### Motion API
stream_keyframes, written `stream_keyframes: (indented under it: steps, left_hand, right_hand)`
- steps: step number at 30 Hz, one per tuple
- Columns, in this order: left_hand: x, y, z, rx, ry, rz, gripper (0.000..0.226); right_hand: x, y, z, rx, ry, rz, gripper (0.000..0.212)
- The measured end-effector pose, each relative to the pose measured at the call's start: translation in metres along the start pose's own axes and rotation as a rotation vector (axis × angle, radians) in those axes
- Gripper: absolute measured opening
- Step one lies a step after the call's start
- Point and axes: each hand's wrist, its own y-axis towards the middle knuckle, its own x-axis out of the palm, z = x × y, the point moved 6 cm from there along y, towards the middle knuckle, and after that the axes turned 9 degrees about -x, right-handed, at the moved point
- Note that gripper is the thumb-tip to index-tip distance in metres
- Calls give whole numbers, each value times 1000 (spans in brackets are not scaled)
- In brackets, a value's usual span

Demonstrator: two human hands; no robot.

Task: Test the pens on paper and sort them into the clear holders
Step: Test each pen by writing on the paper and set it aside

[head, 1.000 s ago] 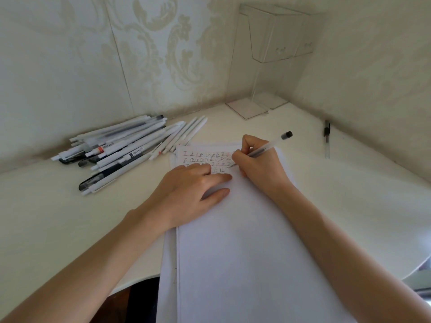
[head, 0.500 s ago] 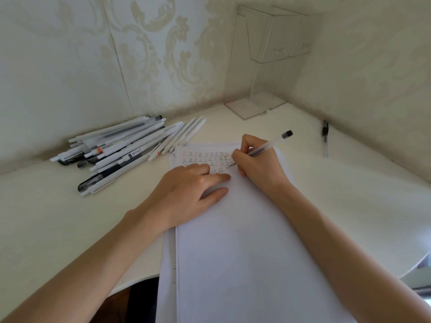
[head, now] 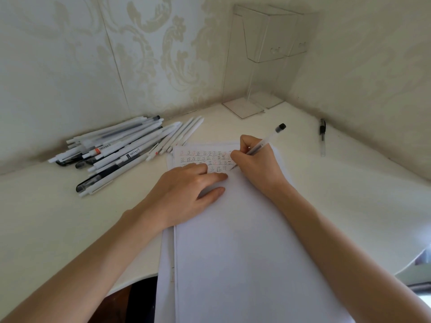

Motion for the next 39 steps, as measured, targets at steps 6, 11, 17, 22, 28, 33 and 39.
stream_keyframes:
  steps: [6, 11, 17, 22, 28, 33, 39]
  left_hand:
    - [0, 0, -9, -148, -257, -31, 34]
    - [-2, 3, -20, -212, -369, 57, 31]
    - [-20, 4, -20, -186, -392, 253, 25]
    - [-25, 1, -20, -131, -320, 279, 37]
    - [-23, 3, -18, -85, -335, 251, 39]
    - [-18, 0, -8, -26, -330, 210, 41]
    - [-18, -4, -4, 25, -295, 231, 42]
  right_hand:
    - [-5, 2, 4, 25, 145, 64, 35]
    - [-4, 5, -3, -9, 366, 24, 28]
    - [7, 1, -13, -13, 717, -138, 30]
    - [7, 0, -18, -53, 628, -112, 31]
    - [9, -4, -21, -86, 529, -142, 34]
    - [12, -6, -25, -108, 494, -127, 39]
    - [18, -12, -29, -143, 510, -128, 39]
